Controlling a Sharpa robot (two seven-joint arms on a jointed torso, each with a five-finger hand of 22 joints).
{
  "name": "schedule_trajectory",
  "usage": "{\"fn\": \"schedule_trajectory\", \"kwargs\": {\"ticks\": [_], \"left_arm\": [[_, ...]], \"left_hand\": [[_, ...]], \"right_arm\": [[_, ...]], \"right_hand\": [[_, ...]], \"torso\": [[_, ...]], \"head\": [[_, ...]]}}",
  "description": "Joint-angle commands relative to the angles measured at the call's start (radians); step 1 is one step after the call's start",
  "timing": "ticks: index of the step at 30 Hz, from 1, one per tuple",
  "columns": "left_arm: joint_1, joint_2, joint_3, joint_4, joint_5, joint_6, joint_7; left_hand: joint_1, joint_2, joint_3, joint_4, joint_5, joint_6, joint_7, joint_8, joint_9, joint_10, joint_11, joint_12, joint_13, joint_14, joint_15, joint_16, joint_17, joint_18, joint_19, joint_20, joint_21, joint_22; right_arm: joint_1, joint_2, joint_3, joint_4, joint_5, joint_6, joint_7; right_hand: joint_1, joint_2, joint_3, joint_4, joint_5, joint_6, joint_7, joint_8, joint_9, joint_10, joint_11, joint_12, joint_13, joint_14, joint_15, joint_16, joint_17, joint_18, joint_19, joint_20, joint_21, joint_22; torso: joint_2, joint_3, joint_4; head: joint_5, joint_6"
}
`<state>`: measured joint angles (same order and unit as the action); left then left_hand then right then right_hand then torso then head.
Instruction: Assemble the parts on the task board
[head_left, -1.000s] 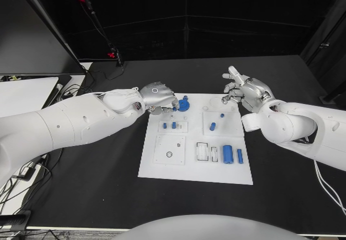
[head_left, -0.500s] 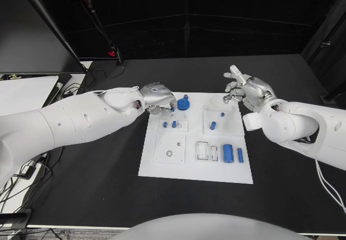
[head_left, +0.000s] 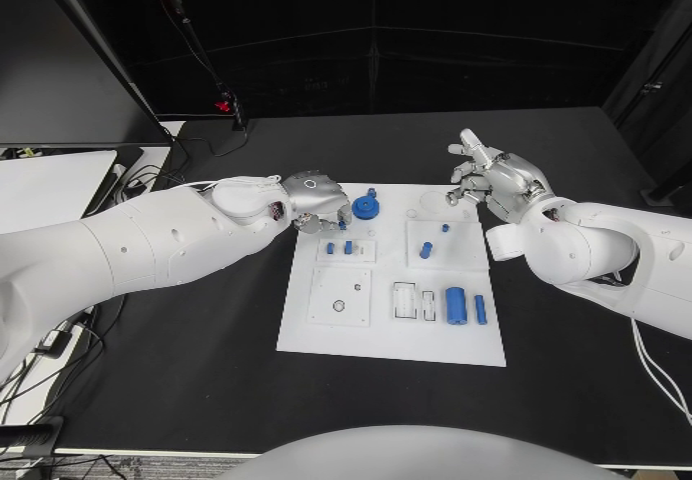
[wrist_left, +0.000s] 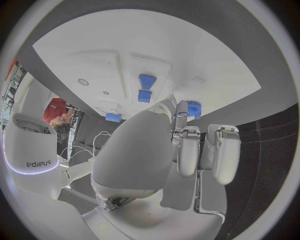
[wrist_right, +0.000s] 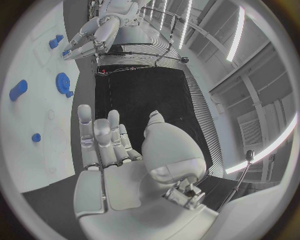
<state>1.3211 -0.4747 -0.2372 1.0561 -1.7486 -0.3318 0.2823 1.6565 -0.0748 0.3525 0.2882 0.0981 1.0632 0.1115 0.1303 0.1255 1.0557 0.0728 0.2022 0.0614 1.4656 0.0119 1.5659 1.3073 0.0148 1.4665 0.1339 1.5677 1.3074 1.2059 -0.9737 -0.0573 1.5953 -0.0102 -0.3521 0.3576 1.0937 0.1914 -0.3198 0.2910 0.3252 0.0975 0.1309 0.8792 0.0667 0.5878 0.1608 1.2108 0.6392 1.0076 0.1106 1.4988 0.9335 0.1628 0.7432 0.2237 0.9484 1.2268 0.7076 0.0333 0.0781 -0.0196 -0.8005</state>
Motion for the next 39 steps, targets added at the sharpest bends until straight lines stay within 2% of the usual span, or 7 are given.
{"fn": "schedule_trajectory", "kwargs": {"ticks": [1,9,14,19,24,28,39], "left_arm": [[0.000,0.005,0.001,-0.005,0.006,0.034,-0.007],[-0.002,0.015,0.001,-0.021,0.006,0.035,-0.001],[-0.002,0.024,0.001,-0.030,0.006,0.037,0.004],[-0.003,0.032,0.001,-0.034,0.006,0.051,-0.003],[-0.003,0.035,0.001,-0.038,0.006,0.064,-0.006],[-0.003,0.037,0.001,-0.040,0.006,0.070,-0.005],[-0.004,0.039,0.001,-0.043,0.006,0.086,0.004]], "left_hand": [[0.006,0.003,0.005,-0.002,0.004,-0.004,0.004,0.005,0.001,-0.003,0.002,-0.003,-0.001,0.093,-0.001,-0.001,0.233,-0.012,0.095,-0.008,-0.004,0.260],[0.006,0.003,0.006,-0.002,0.005,-0.005,0.004,0.004,0.001,-0.003,0.002,-0.004,-0.001,0.093,-0.001,-0.001,0.233,-0.012,0.094,-0.008,-0.005,0.260],[0.005,0.003,0.006,-0.001,0.006,-0.004,0.005,0.004,0.001,-0.003,0.003,-0.005,-0.001,0.092,0.000,-0.001,0.231,-0.012,0.094,-0.008,-0.006,0.259],[0.005,0.003,0.006,-0.001,0.006,-0.004,0.005,0.004,0.001,-0.002,0.003,-0.005,-0.001,0.091,0.000,-0.002,0.228,-0.011,0.091,-0.008,-0.008,0.258],[0.004,0.003,0.007,-0.001,0.006,-0.004,0.005,0.004,0.001,-0.001,0.003,-0.005,-0.001,0.091,0.000,-0.002,0.227,-0.010,0.089,-0.008,-0.010,0.257],[0.004,0.003,0.007,-0.001,0.006,-0.004,0.005,0.004,0.001,-0.001,0.003,-0.005,-0.001,0.091,0.000,-0.002,0.227,-0.010,0.088,-0.008,-0.010,0.257],[0.004,0.002,0.007,-0.001,0.004,-0.003,0.006,0.005,0.001,0.003,0.003,-0.005,0.000,0.091,0.000,-0.002,0.227,-0.010,0.087,-0.007,-0.011,0.257]], "right_arm": [[0.001,-0.001,0.001,0.003,0.000,0.010,0.006],[0.001,0.000,0.001,0.003,0.000,0.011,0.006],[0.001,0.001,0.001,0.003,0.000,0.012,0.004],[0.001,0.002,0.001,0.004,0.000,0.014,0.003],[0.001,0.001,0.001,0.005,0.000,0.015,0.007],[0.001,0.000,0.001,0.006,0.000,0.014,0.007],[0.001,0.001,0.001,0.006,0.000,0.015,0.006]], "right_hand": [[0.005,0.004,-0.003,-0.001,0.006,-0.006,0.106,0.005,-0.001,-0.002,0.001,-0.004,-0.001,-0.008,0.002,-0.006,-0.001,0.020,-0.007,0.001,-0.005,-0.001],[0.005,0.004,-0.003,-0.001,0.006,-0.006,0.106,0.005,-0.001,-0.002,0.001,-0.004,-0.001,-0.008,0.002,-0.006,-0.001,0.020,-0.007,0.001,-0.005,-0.001],[0.006,0.004,-0.003,-0.001,0.006,-0.006,0.106,0.005,-0.001,-0.002,0.001,-0.004,-0.002,-0.009,0.003,-0.007,-0.002,0.020,-0.007,0.001,-0.005,-0.001],[0.006,0.004,-0.003,-0.001,0.006,-0.006,0.106,0.005,-0.001,-0.002,0.001,-0.004,-0.002,-0.009,0.003,-0.007,-0.002,0.020,-0.007,0.001,-0.005,-0.001],[0.006,0.004,-0.003,-0.001,0.006,-0.006,0.106,0.005,-0.001,-0.002,0.001,-0.005,-0.003,-0.008,0.003,-0.007,-0.001,0.020,-0.007,0.001,-0.005,-0.002],[0.006,0.004,-0.003,-0.001,0.006,-0.006,0.106,0.005,-0.001,-0.002,0.001,-0.005,-0.003,-0.010,0.003,-0.007,-0.003,0.020,-0.007,0.001,-0.005,-0.002],[0.006,0.004,-0.003,-0.001,0.007,-0.006,0.106,0.005,-0.001,-0.002,0.001,-0.005,-0.003,-0.009,0.003,-0.007,-0.003,0.020,-0.007,0.001,-0.005,-0.002]], "torso": [[0.000,-0.0002,-0.0004],[0.000,-0.0002,0.0004],[0.000,0.0003,-0.0007],[0.000,-0.0006,-0.0008],[0.000,0.0001,-0.0011],[0.000,-0.0001,0.0013],[0.000,-0.0001,-0.0001]], "head": [[-0.001,-0.001],[-0.003,-0.002],[0.001,-0.008],[-0.003,-0.009],[-0.003,-0.010],[-0.006,-0.010],[-0.009,-0.010]]}}
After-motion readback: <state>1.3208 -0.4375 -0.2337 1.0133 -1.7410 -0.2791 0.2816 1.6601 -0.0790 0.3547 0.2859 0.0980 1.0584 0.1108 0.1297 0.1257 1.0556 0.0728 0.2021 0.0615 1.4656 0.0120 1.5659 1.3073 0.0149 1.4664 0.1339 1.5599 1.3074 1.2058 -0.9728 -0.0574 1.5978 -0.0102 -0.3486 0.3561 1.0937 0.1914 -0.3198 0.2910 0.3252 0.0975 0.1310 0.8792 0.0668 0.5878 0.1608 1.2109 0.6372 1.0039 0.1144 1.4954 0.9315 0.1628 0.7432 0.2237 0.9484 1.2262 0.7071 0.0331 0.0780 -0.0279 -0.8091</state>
